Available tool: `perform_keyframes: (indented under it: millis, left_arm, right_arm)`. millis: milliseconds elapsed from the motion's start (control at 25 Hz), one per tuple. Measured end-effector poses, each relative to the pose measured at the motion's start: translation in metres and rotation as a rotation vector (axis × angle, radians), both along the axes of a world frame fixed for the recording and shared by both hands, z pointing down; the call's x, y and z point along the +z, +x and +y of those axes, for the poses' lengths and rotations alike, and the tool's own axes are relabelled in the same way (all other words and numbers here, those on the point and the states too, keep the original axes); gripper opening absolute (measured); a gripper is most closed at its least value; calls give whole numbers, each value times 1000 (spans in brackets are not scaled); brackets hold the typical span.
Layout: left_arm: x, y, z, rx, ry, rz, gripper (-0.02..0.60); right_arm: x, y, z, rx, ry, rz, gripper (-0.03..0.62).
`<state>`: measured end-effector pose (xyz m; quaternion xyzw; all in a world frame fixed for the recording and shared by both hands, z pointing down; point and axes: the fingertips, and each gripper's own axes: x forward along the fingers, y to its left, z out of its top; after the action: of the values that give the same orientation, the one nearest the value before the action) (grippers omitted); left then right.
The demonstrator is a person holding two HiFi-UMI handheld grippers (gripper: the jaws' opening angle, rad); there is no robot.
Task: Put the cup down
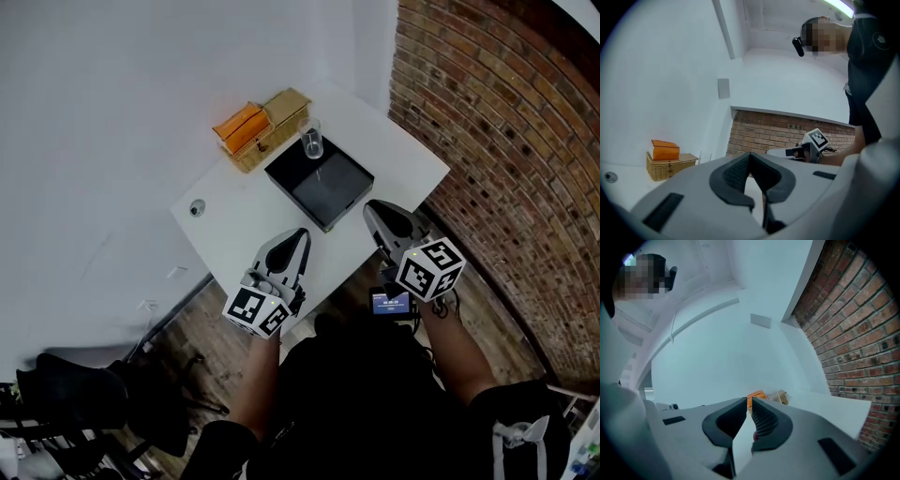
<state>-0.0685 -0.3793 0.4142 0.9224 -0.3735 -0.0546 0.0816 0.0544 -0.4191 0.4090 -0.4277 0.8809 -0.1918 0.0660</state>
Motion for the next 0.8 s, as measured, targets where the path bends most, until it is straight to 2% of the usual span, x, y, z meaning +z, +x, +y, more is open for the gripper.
perform_keyframes:
  millis: [280,800]
  left_arm:
    - [2,1,2,22,-5,3,8]
    - [5,4,-3,35,-14,21,8]
  right_arm:
    - [5,-16,-1,-32,-5,23,26]
    - [11,-18,-10,-16,-29,14,17]
